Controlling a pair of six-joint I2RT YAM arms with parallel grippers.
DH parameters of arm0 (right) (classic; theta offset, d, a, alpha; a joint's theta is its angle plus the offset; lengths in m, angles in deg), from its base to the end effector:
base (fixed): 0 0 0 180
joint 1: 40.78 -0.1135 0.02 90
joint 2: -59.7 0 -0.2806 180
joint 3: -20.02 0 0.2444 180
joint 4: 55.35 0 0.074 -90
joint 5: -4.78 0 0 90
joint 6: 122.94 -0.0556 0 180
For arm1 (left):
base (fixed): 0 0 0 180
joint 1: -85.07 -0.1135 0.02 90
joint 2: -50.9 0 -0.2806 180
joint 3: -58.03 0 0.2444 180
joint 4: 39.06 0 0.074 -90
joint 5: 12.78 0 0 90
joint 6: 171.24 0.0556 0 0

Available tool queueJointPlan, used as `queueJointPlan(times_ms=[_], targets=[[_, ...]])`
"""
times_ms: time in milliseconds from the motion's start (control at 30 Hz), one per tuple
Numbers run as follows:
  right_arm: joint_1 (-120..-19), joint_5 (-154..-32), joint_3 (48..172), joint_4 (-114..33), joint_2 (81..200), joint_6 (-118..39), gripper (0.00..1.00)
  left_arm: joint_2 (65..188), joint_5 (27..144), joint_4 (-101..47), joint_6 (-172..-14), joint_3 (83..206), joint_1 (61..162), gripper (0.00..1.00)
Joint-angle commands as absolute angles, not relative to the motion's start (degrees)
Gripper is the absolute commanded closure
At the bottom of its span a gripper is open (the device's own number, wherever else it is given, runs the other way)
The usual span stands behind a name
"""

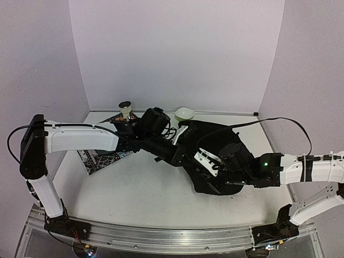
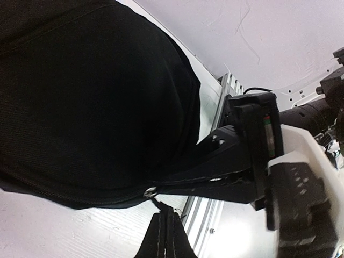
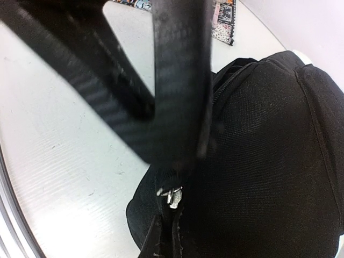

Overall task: Pack the student bag
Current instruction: Hold the student bag at the center of the board, then zip the largest pocket of the bag in the student bag.

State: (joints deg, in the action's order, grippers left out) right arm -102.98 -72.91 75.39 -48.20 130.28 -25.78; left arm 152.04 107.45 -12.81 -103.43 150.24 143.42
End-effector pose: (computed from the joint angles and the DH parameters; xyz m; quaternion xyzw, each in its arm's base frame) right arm 0.1416 0.2432 0.2652 -0.4209 0.7132 0.1767 0.5319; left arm 0.1941 -0.3683 0.2806 0.3801 0.7775 -0.4639 0.1895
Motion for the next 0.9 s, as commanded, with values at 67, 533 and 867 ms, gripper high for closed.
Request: queueJointPlan(times_ms=[67, 533, 867], targets=[[-103.3, -72.9, 74.3, -43.3, 124.2, -28.3, 1.0, 145.8, 108.3, -15.6, -102.1, 151.8, 138.0, 1.0], [-103.3, -75.6, 76.3, -37.3, 116.7, -29.5, 1.0, 150.3, 90.0, -0.5, -89.1, 159.9, 127.7, 1.0], [-103.3, -76.2, 77.6, -32.9, 111.5, -31.9, 1.0, 156.7, 83.5, 0.3, -85.0, 163.8, 126.5, 1.0]])
